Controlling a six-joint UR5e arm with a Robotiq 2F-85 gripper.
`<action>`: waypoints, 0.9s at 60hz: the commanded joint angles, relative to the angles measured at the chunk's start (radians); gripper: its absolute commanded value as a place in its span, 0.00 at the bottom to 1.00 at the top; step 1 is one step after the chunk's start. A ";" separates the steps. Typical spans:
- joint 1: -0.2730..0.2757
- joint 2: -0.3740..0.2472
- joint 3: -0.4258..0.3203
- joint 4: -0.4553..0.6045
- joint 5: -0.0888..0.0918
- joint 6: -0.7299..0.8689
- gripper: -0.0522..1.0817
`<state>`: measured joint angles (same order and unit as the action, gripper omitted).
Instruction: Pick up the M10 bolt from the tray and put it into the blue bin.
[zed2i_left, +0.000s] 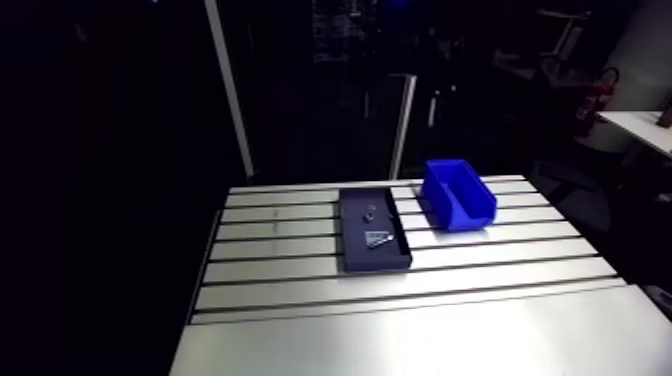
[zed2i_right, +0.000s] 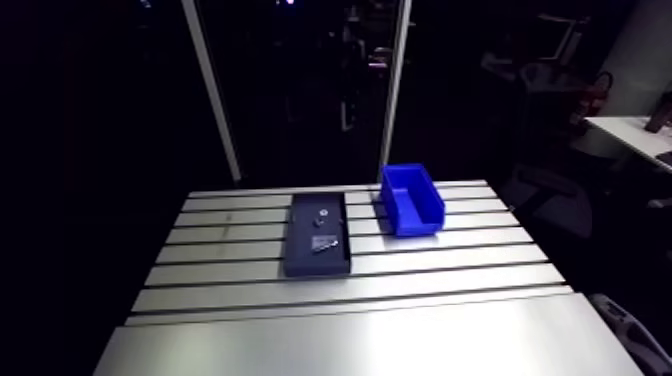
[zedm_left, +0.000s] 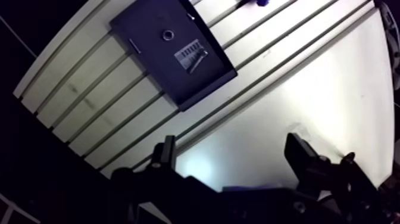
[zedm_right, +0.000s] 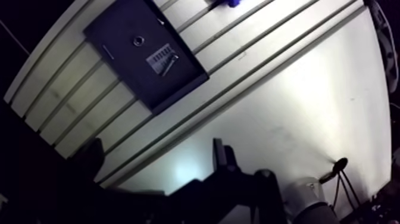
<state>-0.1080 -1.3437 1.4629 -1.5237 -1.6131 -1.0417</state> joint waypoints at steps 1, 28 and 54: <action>0.001 -0.007 0.092 -0.157 0.001 0.074 0.05; 0.007 -0.012 0.242 -0.342 0.003 0.238 0.05; 0.008 -0.007 0.309 -0.420 0.035 0.338 0.05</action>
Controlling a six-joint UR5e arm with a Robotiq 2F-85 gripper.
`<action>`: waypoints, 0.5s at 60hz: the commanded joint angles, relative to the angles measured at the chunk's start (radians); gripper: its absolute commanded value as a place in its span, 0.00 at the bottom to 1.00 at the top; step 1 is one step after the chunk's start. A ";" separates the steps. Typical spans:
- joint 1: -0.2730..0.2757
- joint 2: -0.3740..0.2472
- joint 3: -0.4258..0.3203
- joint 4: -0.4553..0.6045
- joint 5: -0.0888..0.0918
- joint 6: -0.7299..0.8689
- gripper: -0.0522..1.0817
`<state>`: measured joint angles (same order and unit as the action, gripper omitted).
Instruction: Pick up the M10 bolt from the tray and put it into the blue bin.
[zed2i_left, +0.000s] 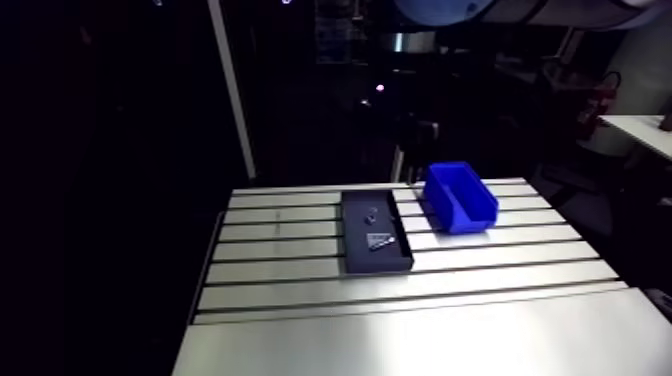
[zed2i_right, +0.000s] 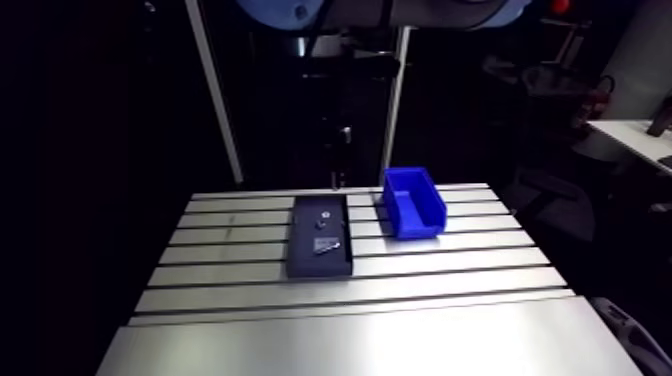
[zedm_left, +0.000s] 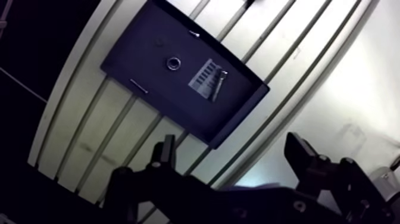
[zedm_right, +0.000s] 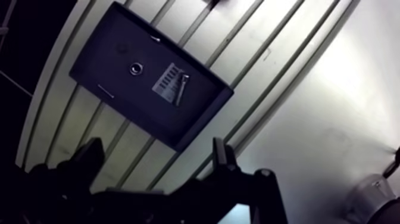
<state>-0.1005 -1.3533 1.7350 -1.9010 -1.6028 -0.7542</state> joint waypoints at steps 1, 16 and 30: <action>0.001 0.005 0.043 -0.050 0.026 0.060 0.05; 0.001 0.018 0.098 -0.154 0.034 0.085 0.05; -0.001 0.040 0.128 -0.169 0.028 0.173 0.05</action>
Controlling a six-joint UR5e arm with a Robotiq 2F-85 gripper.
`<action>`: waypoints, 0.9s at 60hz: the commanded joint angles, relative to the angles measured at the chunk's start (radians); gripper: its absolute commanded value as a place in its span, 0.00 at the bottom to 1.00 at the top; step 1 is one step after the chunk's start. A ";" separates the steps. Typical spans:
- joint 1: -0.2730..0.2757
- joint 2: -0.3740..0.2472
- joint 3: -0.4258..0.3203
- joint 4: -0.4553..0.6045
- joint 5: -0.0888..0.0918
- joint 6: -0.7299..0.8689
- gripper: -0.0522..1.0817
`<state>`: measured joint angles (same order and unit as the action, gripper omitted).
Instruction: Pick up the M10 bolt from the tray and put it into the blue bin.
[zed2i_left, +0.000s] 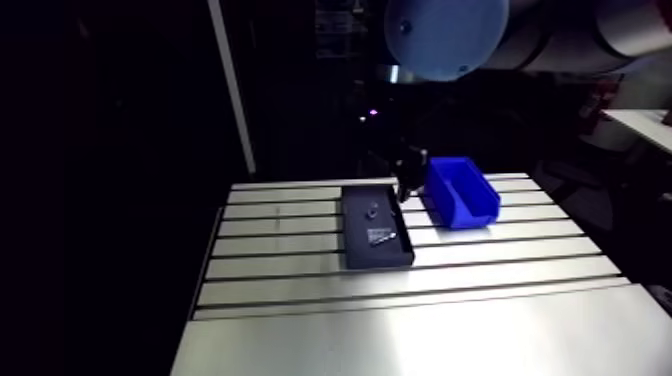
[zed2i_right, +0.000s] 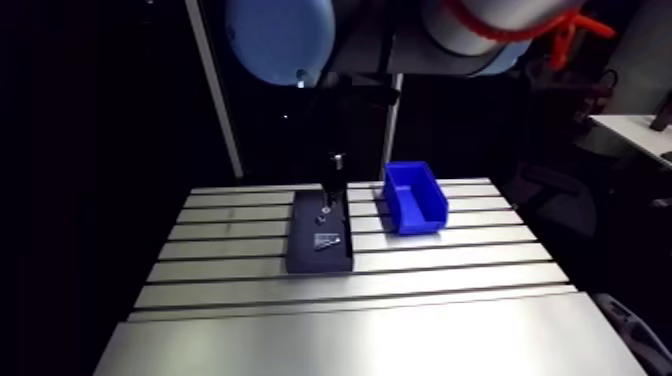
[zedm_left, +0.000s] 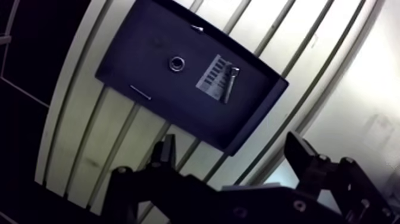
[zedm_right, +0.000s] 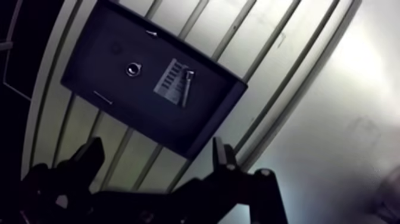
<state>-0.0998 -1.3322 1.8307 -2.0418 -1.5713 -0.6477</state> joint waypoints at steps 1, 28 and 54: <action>-0.001 0.019 0.032 -0.028 -0.003 0.066 0.05; -0.004 0.052 0.078 -0.112 -0.012 0.093 0.15; -0.006 0.069 0.110 -0.139 -0.013 0.095 0.27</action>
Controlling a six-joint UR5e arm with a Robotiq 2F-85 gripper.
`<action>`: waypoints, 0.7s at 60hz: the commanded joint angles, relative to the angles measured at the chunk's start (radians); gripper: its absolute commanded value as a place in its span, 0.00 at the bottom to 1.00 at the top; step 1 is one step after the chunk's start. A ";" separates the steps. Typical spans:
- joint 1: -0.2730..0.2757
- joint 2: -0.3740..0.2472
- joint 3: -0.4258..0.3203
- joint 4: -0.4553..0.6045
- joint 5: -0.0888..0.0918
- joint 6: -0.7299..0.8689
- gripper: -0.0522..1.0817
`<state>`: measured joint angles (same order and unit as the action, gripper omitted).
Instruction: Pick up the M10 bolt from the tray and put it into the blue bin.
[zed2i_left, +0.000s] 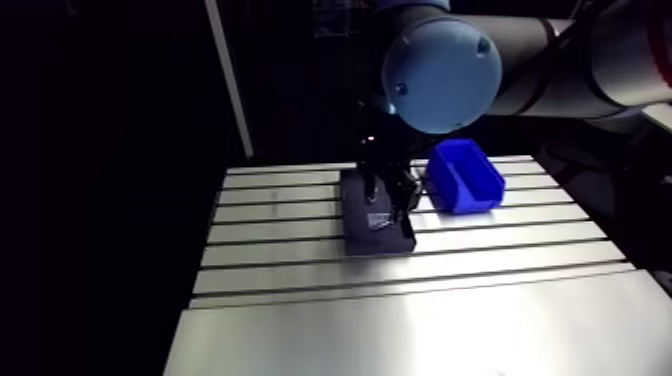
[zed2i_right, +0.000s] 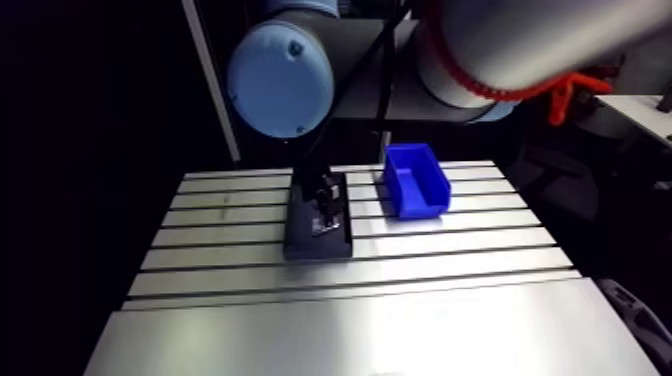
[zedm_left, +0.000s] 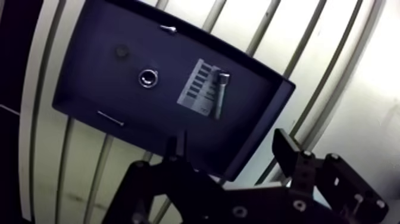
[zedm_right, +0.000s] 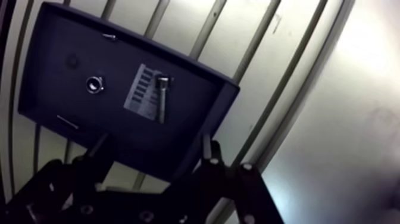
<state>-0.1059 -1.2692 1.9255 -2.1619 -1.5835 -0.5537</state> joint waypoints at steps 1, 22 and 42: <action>0.000 0.006 0.018 -0.029 0.000 0.000 0.27; -0.005 0.031 0.030 -0.072 -0.003 -0.001 0.33; -0.009 0.053 0.034 -0.112 -0.008 -0.002 0.44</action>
<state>-0.1130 -1.2280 1.9579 -2.2538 -1.5891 -0.5551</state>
